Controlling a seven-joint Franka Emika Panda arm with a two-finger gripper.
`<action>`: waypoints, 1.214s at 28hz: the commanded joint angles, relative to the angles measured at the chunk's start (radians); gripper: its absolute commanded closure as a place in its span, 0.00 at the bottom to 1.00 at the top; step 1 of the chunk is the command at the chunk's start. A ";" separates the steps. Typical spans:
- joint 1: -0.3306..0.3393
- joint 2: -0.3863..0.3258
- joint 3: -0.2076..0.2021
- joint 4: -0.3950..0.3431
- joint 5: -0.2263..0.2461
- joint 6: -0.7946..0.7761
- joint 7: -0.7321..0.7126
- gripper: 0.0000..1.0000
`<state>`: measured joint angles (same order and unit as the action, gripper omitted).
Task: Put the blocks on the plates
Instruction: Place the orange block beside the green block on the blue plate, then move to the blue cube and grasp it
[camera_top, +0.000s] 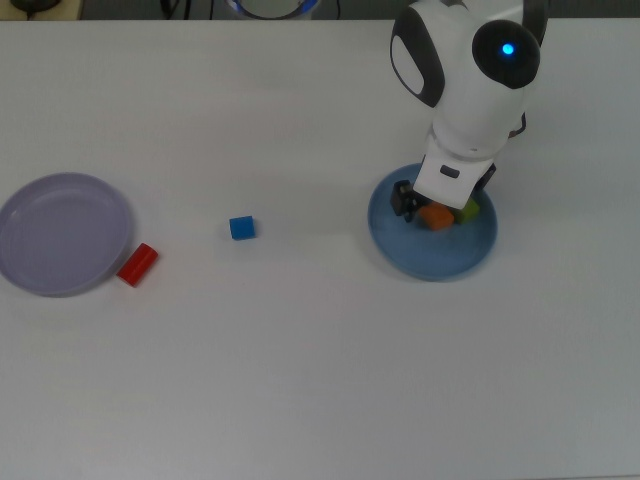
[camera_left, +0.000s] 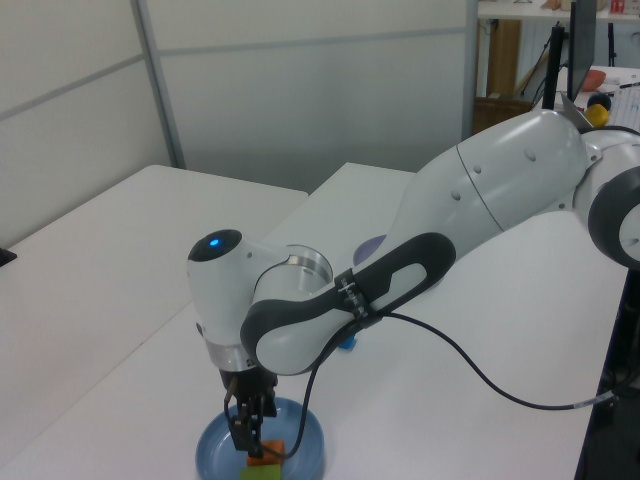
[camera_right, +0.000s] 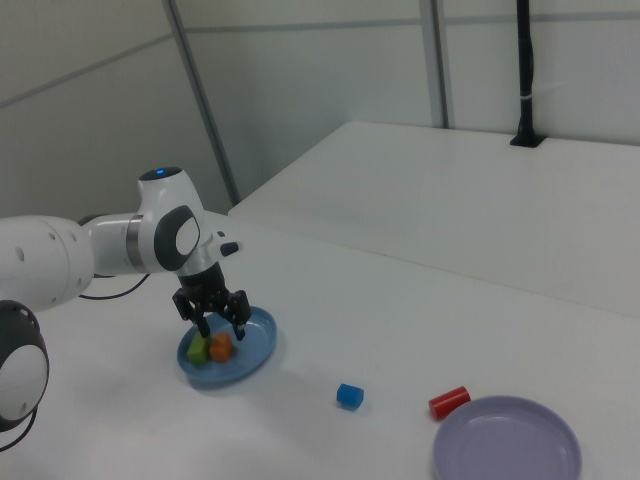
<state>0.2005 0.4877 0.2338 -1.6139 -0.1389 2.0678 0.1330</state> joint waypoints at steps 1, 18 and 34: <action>-0.004 -0.050 -0.039 -0.014 -0.008 -0.027 0.017 0.00; -0.098 -0.081 -0.172 -0.024 0.019 -0.095 -0.085 0.00; -0.141 -0.052 -0.303 -0.029 0.010 -0.193 -0.253 0.04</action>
<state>0.0675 0.4306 -0.0533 -1.6208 -0.1361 1.8761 -0.0904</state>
